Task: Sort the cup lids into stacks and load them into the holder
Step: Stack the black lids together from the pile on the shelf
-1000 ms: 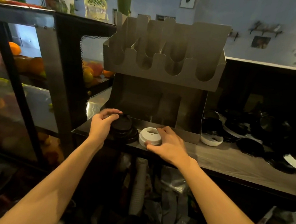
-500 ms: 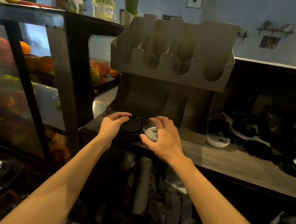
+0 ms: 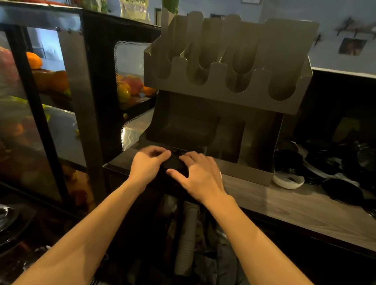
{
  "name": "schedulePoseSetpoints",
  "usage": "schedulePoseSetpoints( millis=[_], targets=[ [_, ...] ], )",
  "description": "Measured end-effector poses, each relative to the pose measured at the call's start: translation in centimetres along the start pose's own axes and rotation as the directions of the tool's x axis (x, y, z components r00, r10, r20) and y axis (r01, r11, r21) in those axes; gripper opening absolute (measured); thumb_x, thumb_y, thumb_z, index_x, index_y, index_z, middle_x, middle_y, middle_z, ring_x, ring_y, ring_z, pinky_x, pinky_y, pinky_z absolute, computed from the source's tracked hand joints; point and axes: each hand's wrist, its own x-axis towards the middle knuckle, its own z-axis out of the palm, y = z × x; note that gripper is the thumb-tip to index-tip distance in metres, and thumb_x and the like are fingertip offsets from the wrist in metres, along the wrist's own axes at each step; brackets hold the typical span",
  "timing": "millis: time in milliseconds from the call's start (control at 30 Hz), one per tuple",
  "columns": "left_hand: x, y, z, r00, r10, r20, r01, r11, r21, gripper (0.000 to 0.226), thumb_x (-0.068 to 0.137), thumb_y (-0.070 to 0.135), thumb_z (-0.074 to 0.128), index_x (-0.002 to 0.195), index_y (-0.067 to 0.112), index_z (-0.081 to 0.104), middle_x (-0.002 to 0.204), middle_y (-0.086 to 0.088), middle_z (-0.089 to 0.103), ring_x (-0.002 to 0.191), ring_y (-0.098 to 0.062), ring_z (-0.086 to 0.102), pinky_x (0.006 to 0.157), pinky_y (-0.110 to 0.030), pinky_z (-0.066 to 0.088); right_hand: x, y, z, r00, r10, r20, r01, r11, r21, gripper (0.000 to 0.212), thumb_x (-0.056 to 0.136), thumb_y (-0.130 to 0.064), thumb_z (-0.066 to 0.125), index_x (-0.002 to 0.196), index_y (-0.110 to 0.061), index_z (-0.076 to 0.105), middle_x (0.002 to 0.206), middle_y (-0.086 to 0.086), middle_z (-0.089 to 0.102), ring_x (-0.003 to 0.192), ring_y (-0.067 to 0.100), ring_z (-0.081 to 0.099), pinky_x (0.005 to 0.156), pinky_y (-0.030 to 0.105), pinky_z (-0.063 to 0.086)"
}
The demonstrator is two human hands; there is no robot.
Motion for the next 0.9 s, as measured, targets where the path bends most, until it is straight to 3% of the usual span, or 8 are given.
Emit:
schedulePoseSetpoints(
  millis=[133, 333, 433, 567, 800, 900],
  targets=[
    [0.1, -0.3, 0.3, 0.999, 0.036, -0.021, -0.035, 0.997, 0.076, 0.003, 0.09, 0.034, 0.074, 0.093, 0.032, 0.073, 0.1, 0.006, 0.072, 0.098, -0.012, 0.067, 0.087, -0.033, 0.056, 0.2, 0.0, 0.3, 0.999, 0.032, 0.013, -0.032, 0.999, 0.03, 0.067, 0.095, -0.071, 0.041, 0.138, -0.023, 0.058, 0.137, -0.003, 0.059, 0.128, 0.017, 0.052, 0.106, 0.035, 0.033],
    [0.5, 0.5, 0.1, 0.998, -0.054, -0.008, 0.054, 0.998, 0.016, 0.013, 0.086, 0.026, 0.08, 0.098, 0.027, 0.074, 0.097, 0.001, 0.074, 0.096, -0.015, 0.07, 0.087, -0.035, 0.059, -0.2, -0.3, 0.7, 0.999, 0.033, -0.028, -0.034, 0.999, -0.022, 0.069, 0.093, -0.073, 0.041, 0.139, -0.023, 0.056, 0.134, -0.003, 0.062, 0.126, 0.018, 0.053, 0.107, 0.035, 0.032],
    [-0.1, 0.3, 0.3, 1.0, 0.019, 0.008, -0.019, 0.994, 0.103, 0.01, 0.093, 0.033, 0.071, 0.101, 0.028, 0.072, 0.098, 0.006, 0.072, 0.097, -0.013, 0.068, 0.082, -0.029, 0.055, -0.7, -0.5, 0.6, 0.996, 0.019, -0.086, -0.02, 1.0, -0.02, 0.065, 0.094, -0.069, 0.045, 0.137, -0.022, 0.057, 0.132, 0.0, 0.061, 0.121, 0.02, 0.055, 0.106, 0.036, 0.035],
    [-0.9, 0.2, 0.3, 0.998, 0.048, 0.048, -0.053, 0.992, 0.118, 0.011, 0.092, 0.04, 0.066, 0.102, 0.042, 0.067, 0.107, 0.009, 0.069, 0.103, -0.014, 0.066, 0.096, -0.043, 0.054, -0.8, -0.4, 0.4, 0.998, 0.028, -0.05, -0.026, 0.999, 0.038, 0.055, 0.095, -0.062, 0.051, 0.132, -0.022, 0.061, 0.133, -0.003, 0.058, 0.119, 0.017, 0.055, 0.103, 0.034, 0.035],
    [-1.0, 0.8, 0.0, 0.999, -0.003, 0.044, 0.002, 1.0, 0.027, 0.011, 0.097, 0.028, 0.064, 0.105, 0.035, 0.068, 0.106, 0.001, 0.069, 0.1, -0.018, 0.069, 0.093, -0.043, 0.058, -0.8, 0.4, -0.2, 0.999, -0.008, 0.041, 0.001, 0.985, 0.17, 0.047, 0.102, -0.047, 0.05, 0.144, -0.027, 0.052, 0.158, -0.006, 0.041, 0.142, 0.014, 0.038, 0.116, 0.028, 0.021],
    [-1.0, 0.9, 0.1, 0.999, 0.007, 0.039, -0.008, 0.999, 0.039, 0.013, 0.098, 0.025, 0.062, 0.105, 0.034, 0.068, 0.104, 0.003, 0.069, 0.098, -0.016, 0.068, 0.092, -0.041, 0.058, -0.7, 0.0, -0.1, 0.999, -0.001, 0.041, -0.004, 0.994, 0.11, 0.054, 0.099, -0.057, 0.047, 0.143, -0.026, 0.051, 0.156, -0.003, 0.041, 0.141, 0.015, 0.038, 0.119, 0.032, 0.018]
  ],
)
